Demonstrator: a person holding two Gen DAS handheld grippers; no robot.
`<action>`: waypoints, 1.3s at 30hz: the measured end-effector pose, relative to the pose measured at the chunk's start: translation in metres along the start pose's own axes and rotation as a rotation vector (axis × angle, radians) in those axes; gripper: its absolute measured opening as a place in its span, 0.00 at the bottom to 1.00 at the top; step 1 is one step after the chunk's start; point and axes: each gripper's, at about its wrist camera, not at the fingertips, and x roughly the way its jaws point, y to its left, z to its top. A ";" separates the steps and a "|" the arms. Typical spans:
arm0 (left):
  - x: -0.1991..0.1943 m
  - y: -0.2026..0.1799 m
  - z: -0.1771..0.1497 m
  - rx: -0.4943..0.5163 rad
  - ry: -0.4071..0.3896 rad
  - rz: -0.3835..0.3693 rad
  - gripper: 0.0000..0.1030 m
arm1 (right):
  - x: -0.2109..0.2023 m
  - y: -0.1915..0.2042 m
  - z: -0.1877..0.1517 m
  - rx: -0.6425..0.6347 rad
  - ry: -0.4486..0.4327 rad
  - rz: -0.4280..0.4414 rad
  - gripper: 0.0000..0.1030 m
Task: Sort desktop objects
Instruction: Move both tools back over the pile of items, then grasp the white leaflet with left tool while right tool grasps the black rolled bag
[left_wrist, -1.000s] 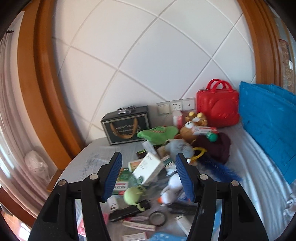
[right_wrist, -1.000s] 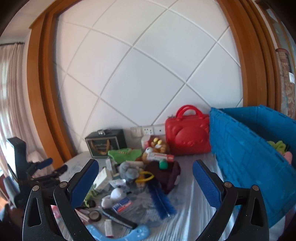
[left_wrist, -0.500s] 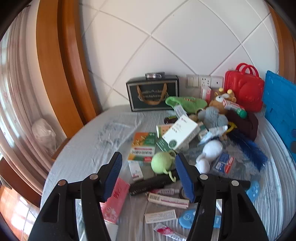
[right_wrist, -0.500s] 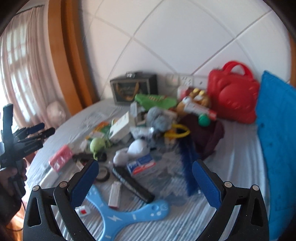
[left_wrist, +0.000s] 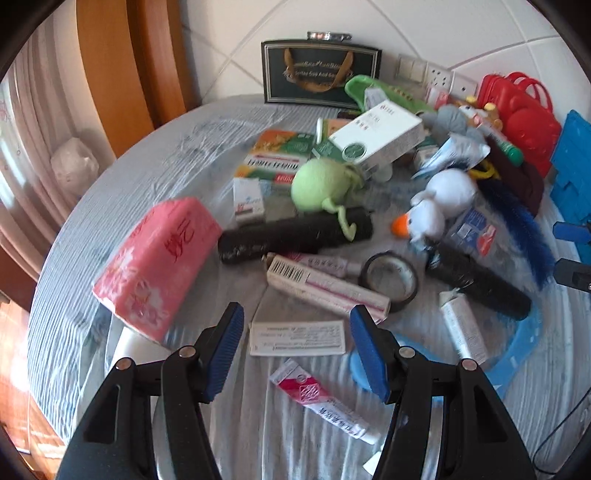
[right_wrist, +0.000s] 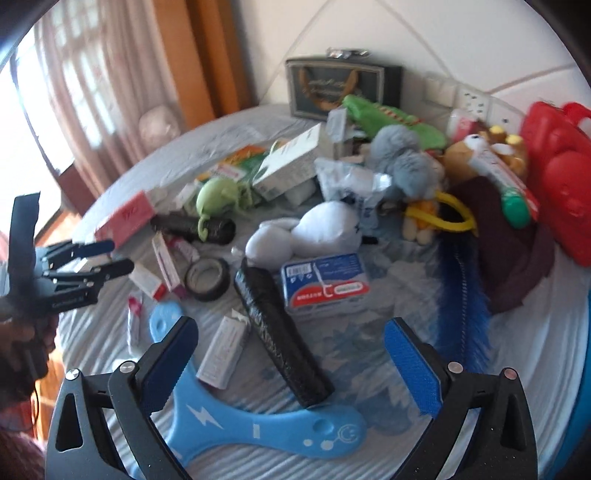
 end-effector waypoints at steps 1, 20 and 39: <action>0.005 0.002 -0.002 -0.004 0.019 -0.009 0.57 | 0.005 0.000 0.000 -0.015 0.008 0.014 0.99; 0.052 0.015 0.006 0.848 0.262 -0.441 0.57 | 0.041 -0.009 -0.008 0.041 0.122 0.069 0.86; 0.046 0.019 0.006 0.955 0.200 -0.603 0.30 | 0.095 0.008 -0.009 -0.070 0.328 0.033 0.40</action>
